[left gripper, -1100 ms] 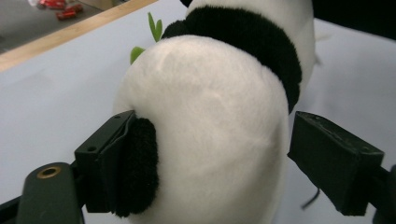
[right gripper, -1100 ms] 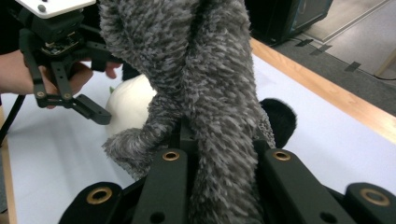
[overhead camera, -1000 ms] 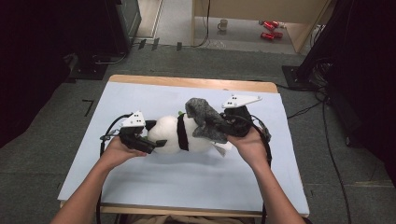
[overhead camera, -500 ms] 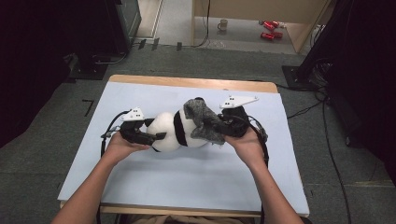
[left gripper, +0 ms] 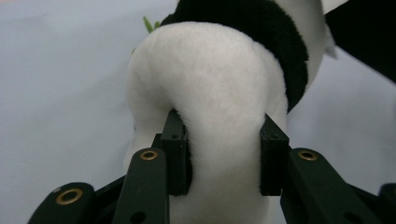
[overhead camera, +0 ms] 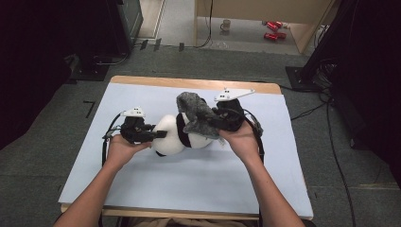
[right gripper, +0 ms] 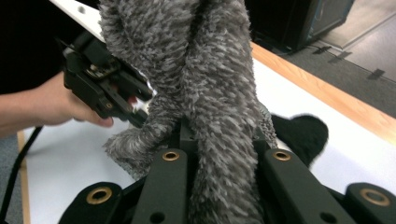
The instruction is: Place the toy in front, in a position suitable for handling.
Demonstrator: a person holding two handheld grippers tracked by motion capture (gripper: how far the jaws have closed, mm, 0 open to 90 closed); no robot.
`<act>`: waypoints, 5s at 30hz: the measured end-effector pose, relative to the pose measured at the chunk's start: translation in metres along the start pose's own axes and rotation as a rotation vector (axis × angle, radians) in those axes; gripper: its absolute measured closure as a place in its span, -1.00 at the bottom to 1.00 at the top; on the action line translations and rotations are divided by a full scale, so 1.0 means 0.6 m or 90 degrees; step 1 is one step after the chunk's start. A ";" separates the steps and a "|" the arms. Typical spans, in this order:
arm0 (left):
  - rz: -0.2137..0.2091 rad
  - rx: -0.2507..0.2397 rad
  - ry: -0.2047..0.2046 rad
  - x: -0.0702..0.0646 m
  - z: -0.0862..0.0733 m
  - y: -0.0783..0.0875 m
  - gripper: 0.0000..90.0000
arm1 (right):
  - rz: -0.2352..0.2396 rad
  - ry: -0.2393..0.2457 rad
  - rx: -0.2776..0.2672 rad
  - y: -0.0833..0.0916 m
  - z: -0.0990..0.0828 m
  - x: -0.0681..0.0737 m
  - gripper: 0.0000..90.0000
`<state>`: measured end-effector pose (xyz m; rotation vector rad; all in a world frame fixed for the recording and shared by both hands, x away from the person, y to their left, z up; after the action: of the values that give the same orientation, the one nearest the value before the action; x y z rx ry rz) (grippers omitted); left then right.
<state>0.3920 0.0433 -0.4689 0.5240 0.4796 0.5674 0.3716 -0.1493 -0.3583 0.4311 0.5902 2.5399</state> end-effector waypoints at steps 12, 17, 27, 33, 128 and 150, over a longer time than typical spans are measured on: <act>-0.045 -0.001 0.017 -0.036 0.012 -0.004 0.46 | 0.060 0.008 0.006 -0.074 0.029 0.041 0.74; -0.047 -0.004 0.029 -0.032 0.012 -0.004 0.46 | 0.042 0.011 0.071 -0.127 -0.013 0.036 0.74; -0.041 0.011 0.039 -0.025 0.006 -0.005 0.46 | -0.034 0.030 0.129 -0.124 -0.043 -0.003 0.74; -0.042 0.014 0.037 -0.026 0.007 -0.007 0.45 | -0.058 0.019 0.121 -0.089 -0.046 -0.035 0.74; -0.047 0.018 0.056 -0.022 0.002 -0.008 0.41 | -0.090 -0.059 0.108 -0.050 -0.048 -0.081 0.74; -0.081 0.017 0.078 -0.024 0.005 -0.002 0.45 | -0.135 -0.120 0.097 0.019 -0.136 -0.148 0.74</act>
<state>0.3837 0.0328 -0.4631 0.4819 0.6328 0.4725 0.4077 -0.2318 -0.4394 0.6191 0.7202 2.2323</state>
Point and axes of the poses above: each handheld gripper's, and its own axes: y roughly backward along the jaws, z roughly out of its top, x roughly to its left, the point moved 8 cm from there along -y, roughly forward along the jaws, and after that the axes turned 8 degrees about z, right-handed, at the moved point
